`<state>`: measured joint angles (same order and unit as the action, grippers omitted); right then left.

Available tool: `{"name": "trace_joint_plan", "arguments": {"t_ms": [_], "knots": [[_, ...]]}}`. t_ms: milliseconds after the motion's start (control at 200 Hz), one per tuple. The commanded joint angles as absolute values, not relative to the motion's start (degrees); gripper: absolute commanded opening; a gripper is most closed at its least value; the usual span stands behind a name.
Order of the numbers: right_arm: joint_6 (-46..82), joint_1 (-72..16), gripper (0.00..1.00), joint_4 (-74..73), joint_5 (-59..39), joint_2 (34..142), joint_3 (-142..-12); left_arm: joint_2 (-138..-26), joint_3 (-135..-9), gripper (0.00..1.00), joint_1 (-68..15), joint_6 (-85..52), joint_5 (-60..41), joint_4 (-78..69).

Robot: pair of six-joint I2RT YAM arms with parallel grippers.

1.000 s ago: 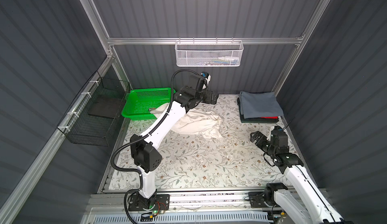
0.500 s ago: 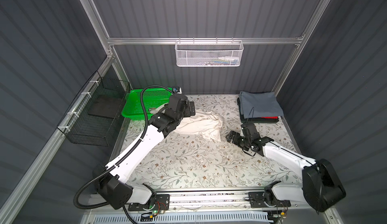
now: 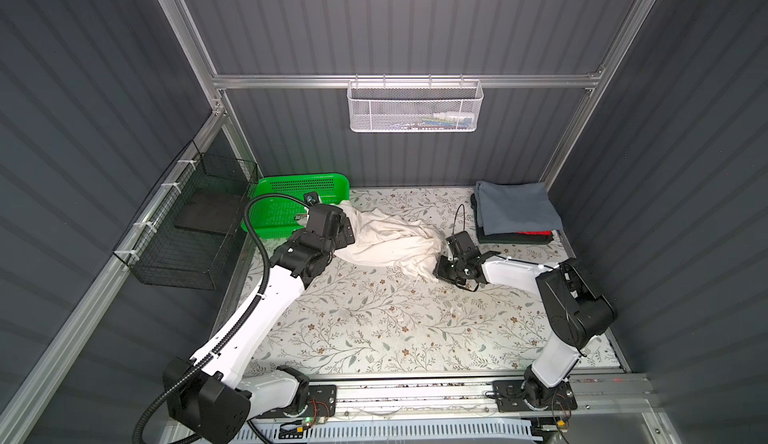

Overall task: Fold and stack the t-shirts
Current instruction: 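Grasp the shirt edge with the right gripper while the left gripper grasps another edge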

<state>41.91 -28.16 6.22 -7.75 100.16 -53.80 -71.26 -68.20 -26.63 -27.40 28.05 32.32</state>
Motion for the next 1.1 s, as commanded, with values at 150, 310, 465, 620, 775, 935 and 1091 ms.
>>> {"name": "trace_joint_plan", "arguments": {"t_ms": [150, 310, 465, 620, 775, 935, 1091], "knots": [[39.42, -25.53, 0.00, 13.41, -3.90, 90.14, -53.36, -75.16, -65.96, 1.00, -25.84, -27.58, 26.79, 30.96], [38.35, -23.26, 0.00, 19.61, 0.23, 75.98, -52.26, -75.10, -66.73, 1.00, -25.83, -26.47, 27.61, 31.01], [38.74, -19.37, 0.00, 24.26, -0.16, 61.59, -52.06, -75.06, -67.04, 1.00, -25.84, -24.91, 28.74, 30.76], [39.28, -15.11, 0.00, 30.01, 2.03, 52.15, -52.99, -74.47, -66.92, 1.00, -25.84, -24.70, 27.84, 29.90], [39.37, -12.78, 0.00, 34.51, 5.60, 46.13, -53.52, -74.43, -66.81, 1.00, -25.84, -24.46, 25.06, 29.30], [39.16, -11.53, 0.00, 36.10, 6.24, 44.46, -52.38, -74.93, -65.76, 1.00, -25.93, -25.03, 22.97, 29.32], [39.31, -10.34, 0.00, 37.80, 7.21, 44.54, -51.13, -75.56, -62.39, 1.00, -26.44, -26.62, 19.43, 28.48]]}}
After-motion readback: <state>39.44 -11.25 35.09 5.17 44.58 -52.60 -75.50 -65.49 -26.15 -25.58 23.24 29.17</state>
